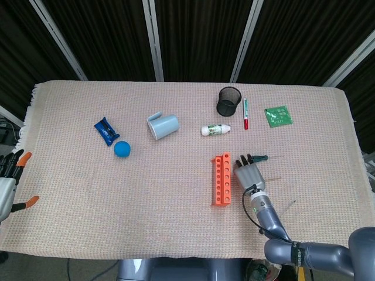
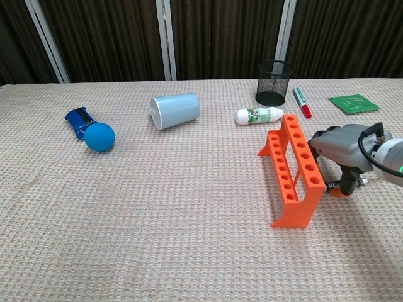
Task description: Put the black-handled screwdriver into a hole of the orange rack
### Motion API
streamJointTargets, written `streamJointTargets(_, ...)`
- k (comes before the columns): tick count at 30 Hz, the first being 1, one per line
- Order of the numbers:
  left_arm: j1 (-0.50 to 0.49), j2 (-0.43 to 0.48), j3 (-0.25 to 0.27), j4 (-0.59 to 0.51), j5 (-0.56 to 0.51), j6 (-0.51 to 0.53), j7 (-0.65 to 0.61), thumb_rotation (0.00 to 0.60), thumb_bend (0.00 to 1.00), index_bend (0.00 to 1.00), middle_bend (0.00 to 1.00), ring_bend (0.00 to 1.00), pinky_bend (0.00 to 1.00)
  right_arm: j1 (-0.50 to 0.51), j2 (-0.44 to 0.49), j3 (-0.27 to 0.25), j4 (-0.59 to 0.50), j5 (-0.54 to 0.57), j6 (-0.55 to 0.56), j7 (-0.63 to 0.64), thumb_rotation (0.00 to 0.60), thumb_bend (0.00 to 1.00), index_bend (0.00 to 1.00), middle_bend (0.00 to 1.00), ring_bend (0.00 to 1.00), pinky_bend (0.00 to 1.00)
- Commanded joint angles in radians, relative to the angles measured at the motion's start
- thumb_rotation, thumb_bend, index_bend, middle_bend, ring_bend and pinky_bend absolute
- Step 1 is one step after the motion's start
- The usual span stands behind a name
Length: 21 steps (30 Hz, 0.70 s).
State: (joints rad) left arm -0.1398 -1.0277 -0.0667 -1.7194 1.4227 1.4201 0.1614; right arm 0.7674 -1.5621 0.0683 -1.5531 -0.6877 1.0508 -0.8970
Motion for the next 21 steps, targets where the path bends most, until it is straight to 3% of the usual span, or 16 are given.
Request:
streamJointTargets(1, 0.000, 0.001, 0.000, -0.002, -0.001, 0.000, 0.002, 0.600, 0.00, 0.06, 0.00, 0.00, 0.00, 0.000, -0.004, 0.000, 0.007, -0.002, -0.002, 0.011, 0.600, 0.25, 0.54, 0.17, 0.00, 0.00)
streamJointTargets(7, 0.001, 0.004, -0.001, -0.010, -0.006, 0.002, 0.005, 0.600, 0.00, 0.05, 0.00, 0.00, 0.00, -0.003, -0.003, 0.003, 0.024, -0.007, -0.008, 0.044, 0.600, 0.30, 0.57, 0.19, 0.00, 0.00)
streamJointTargets(14, 0.001, 0.007, 0.001, -0.011, -0.007, -0.001, 0.003, 0.600, 0.00, 0.05, 0.00, 0.00, 0.00, -0.020, 0.055, 0.015, -0.029, -0.050, -0.010, 0.117, 0.600, 0.33, 0.58, 0.20, 0.00, 0.00)
streamJointTargets(18, 0.000, 0.006, 0.002, -0.013, -0.006, -0.001, 0.002, 0.600, 0.00, 0.04, 0.00, 0.00, 0.00, -0.038, 0.142, 0.045, -0.111, -0.072, -0.031, 0.214, 0.600, 0.34, 0.59, 0.19, 0.00, 0.00)
streamJointTargets(21, -0.001, 0.008, 0.003, -0.015, -0.002, -0.002, 0.000, 0.600, 0.00, 0.04, 0.00, 0.00, 0.00, -0.060, 0.242, 0.097, -0.196, -0.057, -0.116, 0.375, 0.600, 0.34, 0.59, 0.20, 0.00, 0.00)
